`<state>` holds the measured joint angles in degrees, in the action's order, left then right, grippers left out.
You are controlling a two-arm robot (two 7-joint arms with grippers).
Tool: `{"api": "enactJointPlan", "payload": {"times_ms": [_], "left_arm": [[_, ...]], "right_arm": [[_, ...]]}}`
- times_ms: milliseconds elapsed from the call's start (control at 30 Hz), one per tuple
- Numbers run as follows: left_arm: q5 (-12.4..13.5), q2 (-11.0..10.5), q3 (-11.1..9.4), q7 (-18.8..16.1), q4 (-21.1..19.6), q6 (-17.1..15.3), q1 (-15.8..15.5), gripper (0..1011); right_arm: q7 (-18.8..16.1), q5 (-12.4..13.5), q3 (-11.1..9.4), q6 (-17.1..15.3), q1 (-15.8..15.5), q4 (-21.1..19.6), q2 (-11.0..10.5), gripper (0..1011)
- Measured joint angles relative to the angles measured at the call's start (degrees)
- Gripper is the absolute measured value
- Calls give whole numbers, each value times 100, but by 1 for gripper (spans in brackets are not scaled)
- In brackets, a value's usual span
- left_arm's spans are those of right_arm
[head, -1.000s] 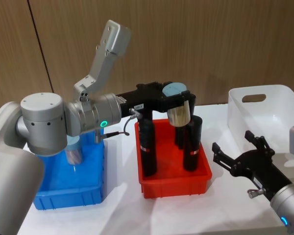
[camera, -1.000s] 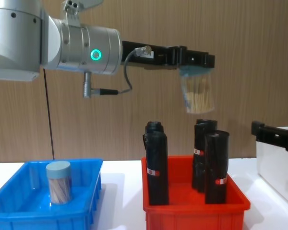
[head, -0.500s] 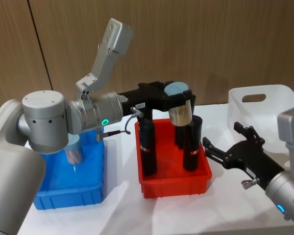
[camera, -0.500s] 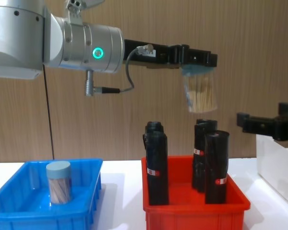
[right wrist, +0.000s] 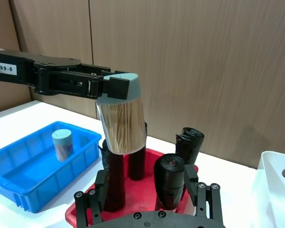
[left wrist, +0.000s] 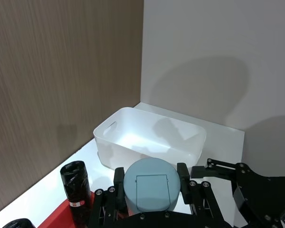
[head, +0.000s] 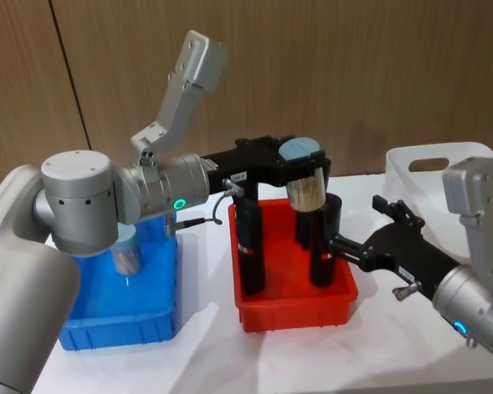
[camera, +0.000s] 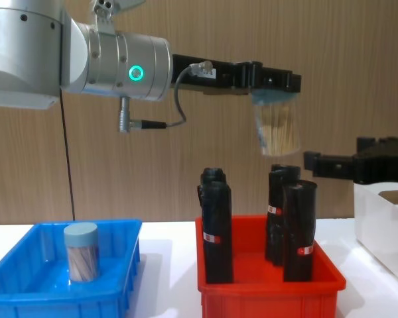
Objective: Pick the cotton swabs from the blue box and place them into the white box.
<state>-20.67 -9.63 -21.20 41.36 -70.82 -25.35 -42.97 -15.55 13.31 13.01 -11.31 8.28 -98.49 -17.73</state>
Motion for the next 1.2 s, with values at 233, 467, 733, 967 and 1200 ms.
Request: {"api": "enactJointPlan", "payload": {"times_ms": [233, 467, 733, 967, 1200], "left_arm": [[-1, 3, 0, 4, 4, 0, -3, 670], [-1, 3, 0, 7, 7, 0, -7, 670], [-1, 4, 0, 8, 7, 0, -7, 670], [-1, 3, 0, 8, 7, 0, -7, 670], [-1, 3, 0, 7, 7, 0, -7, 670]], "right_arm": [[-184, -21, 21, -126, 236, 206, 88, 1002], [-311, -54, 40, -193, 454, 412, 175, 1002], [-418, -69, 57, -218, 682, 645, 272, 1002], [-508, -70, 81, -226, 872, 837, 359, 1002], [-564, -99, 114, -225, 1036, 1014, 443, 1002]]}}
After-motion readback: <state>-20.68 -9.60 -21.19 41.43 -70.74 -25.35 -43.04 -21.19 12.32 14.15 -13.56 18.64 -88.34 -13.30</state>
